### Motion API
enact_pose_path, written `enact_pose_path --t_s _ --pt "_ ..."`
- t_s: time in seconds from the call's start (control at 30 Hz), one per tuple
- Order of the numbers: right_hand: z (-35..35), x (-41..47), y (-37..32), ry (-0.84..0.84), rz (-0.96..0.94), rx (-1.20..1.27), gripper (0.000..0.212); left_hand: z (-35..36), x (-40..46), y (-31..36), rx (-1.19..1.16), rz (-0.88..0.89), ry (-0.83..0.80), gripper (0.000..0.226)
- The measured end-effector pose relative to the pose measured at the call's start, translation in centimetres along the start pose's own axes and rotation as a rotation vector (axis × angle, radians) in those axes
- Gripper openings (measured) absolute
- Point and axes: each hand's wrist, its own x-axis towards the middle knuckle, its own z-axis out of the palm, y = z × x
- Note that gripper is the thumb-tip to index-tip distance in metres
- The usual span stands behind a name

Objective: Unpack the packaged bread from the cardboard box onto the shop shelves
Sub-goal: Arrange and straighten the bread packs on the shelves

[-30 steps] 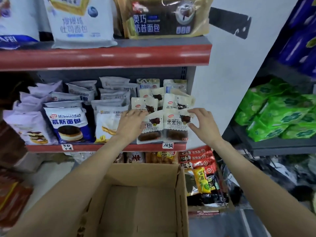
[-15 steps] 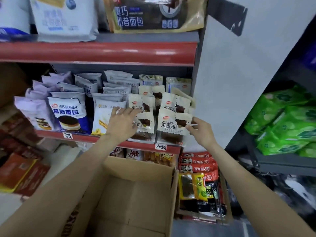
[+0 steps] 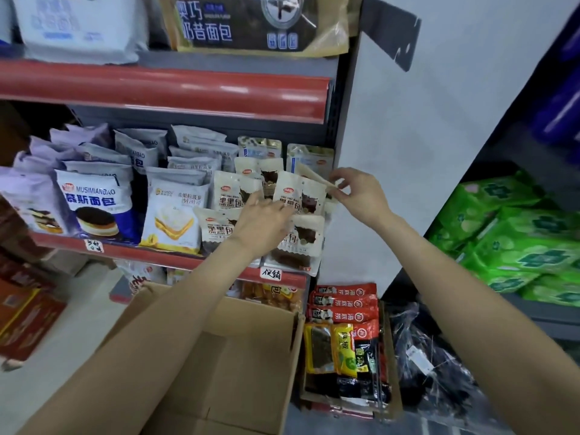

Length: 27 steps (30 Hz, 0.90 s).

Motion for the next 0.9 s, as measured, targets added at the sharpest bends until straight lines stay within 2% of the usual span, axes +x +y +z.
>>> enact_pose_path --t_s 0.13,0.2,0.27,0.37,0.43,0.47,0.53,0.6,0.63,0.7,0.77,0.83,0.9 --pt "1.7 2.5 -0.8 -0.146 0.024 -0.236 0.033 0.0 -0.3 -0.2 -0.007 0.016 0.029 0.029" --pt "2.1 2.3 -0.6 -0.148 -0.017 -0.219 0.029 0.1 0.0 -0.5 -0.028 0.011 0.082 0.027" --pt "2.3 1.5 0.2 -0.158 -0.150 -0.144 0.022 0.2 0.7 -0.7 -0.054 0.014 0.142 0.025" --pt "2.0 0.1 1.3 -0.182 -0.316 -0.071 0.016 0.0 1.6 -0.7 -0.036 0.030 0.064 0.028" --pt "1.7 -0.4 1.8 -0.223 -0.339 -0.050 0.019 0.3 1.8 -0.9 -0.024 0.025 0.033 0.028" --pt "1.4 -0.5 1.9 -0.217 -0.309 -0.021 0.020 0.5 1.8 -0.9 -0.020 0.035 0.071 0.025" --pt "0.6 -0.1 2.2 -0.080 -0.185 0.045 0.023 1.3 1.3 -1.1 0.013 0.086 0.194 0.014" --pt "0.0 0.9 2.5 0.038 -0.035 -0.015 0.029 1.9 0.8 -1.4 0.013 0.117 0.271 0.009" --pt "0.0 1.5 2.4 0.009 0.035 -0.065 0.034 2.0 0.7 -1.4 0.007 0.127 0.268 0.013" --pt "0.5 2.6 1.9 -0.155 0.137 -0.123 0.040 2.2 0.3 -1.3 -0.008 0.141 0.261 0.020" --pt "1.6 3.5 1.6 -0.281 0.193 -0.122 0.029 2.2 0.1 -1.2 -0.027 0.144 0.284 0.022" --pt "2.5 4.2 1.4 -0.301 0.192 -0.142 0.017 2.1 0.0 -1.3 -0.048 0.125 0.300 0.020" --pt "2.9 4.5 1.2 -0.251 0.171 -0.095 0.019 1.9 -0.2 -1.4 -0.053 0.119 0.302 0.018"
